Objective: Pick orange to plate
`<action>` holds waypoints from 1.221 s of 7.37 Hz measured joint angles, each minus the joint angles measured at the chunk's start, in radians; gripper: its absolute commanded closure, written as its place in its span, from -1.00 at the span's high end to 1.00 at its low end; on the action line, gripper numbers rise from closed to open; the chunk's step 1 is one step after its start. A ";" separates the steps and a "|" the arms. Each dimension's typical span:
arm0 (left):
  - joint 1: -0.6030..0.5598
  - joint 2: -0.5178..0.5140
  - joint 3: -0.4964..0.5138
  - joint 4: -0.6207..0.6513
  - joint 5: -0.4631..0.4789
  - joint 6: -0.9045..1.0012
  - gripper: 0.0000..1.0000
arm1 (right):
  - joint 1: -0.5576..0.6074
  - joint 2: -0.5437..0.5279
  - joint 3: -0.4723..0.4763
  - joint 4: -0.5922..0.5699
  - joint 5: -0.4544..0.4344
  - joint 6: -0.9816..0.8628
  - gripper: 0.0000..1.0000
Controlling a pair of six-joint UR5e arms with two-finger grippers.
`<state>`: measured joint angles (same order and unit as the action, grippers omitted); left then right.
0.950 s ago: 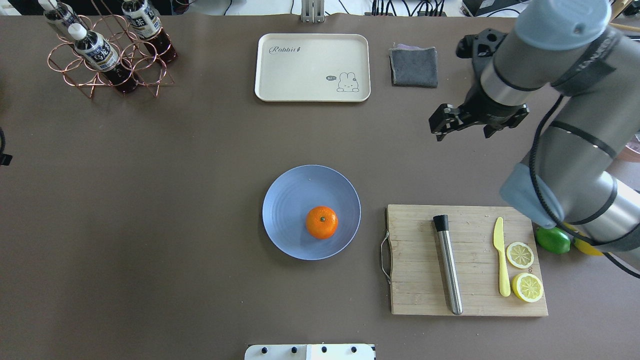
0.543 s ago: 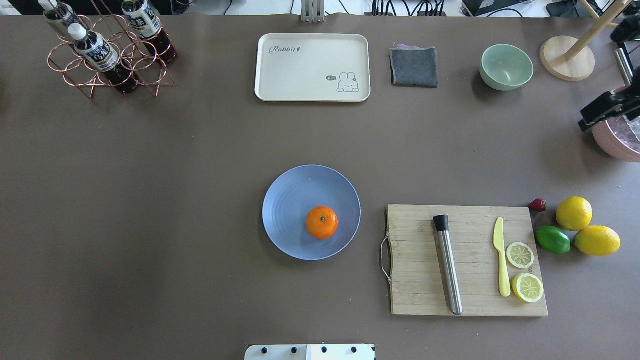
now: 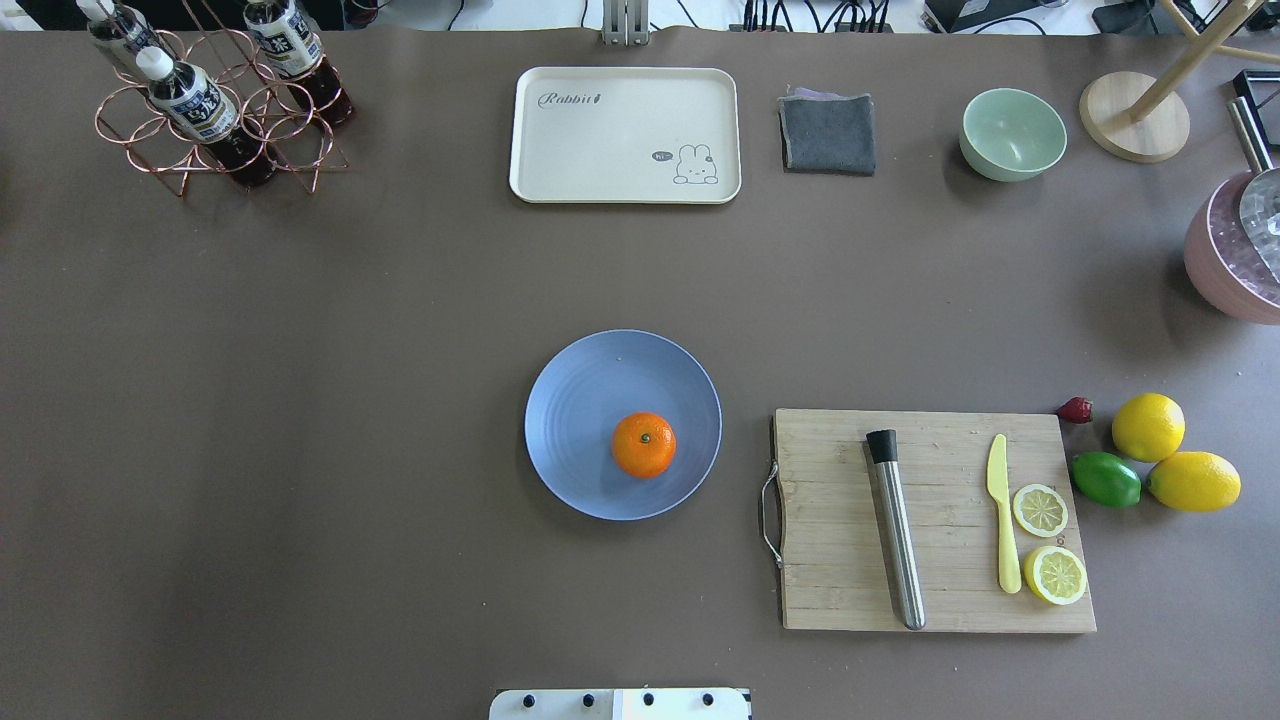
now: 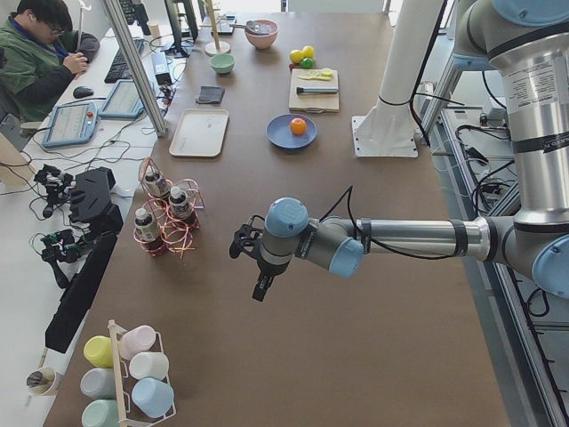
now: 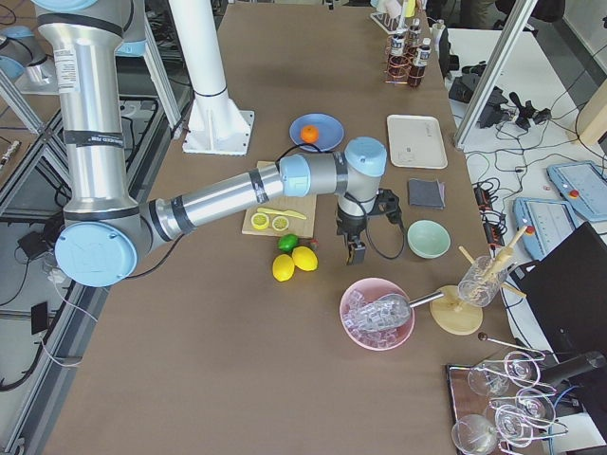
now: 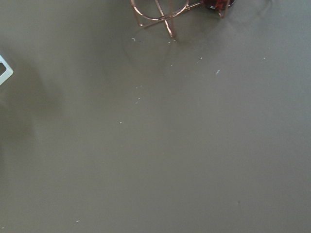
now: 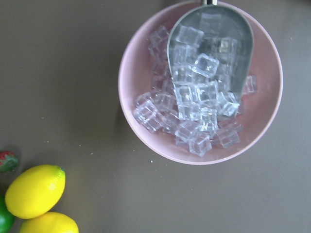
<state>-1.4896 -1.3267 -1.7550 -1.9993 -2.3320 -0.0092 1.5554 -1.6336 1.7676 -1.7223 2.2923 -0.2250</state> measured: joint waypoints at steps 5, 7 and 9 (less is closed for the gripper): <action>-0.139 0.001 -0.028 0.111 -0.078 0.040 0.96 | 0.053 -0.050 -0.075 0.096 0.021 0.018 1.00; -0.143 0.010 -0.034 0.114 -0.078 0.039 0.96 | 0.054 -0.042 -0.063 0.098 0.021 0.063 1.00; -0.144 0.013 -0.041 0.114 -0.078 0.040 0.96 | 0.054 -0.040 -0.058 0.099 0.021 0.071 1.00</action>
<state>-1.6336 -1.3142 -1.7956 -1.8853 -2.4099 0.0305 1.6091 -1.6739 1.7095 -1.6236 2.3136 -0.1538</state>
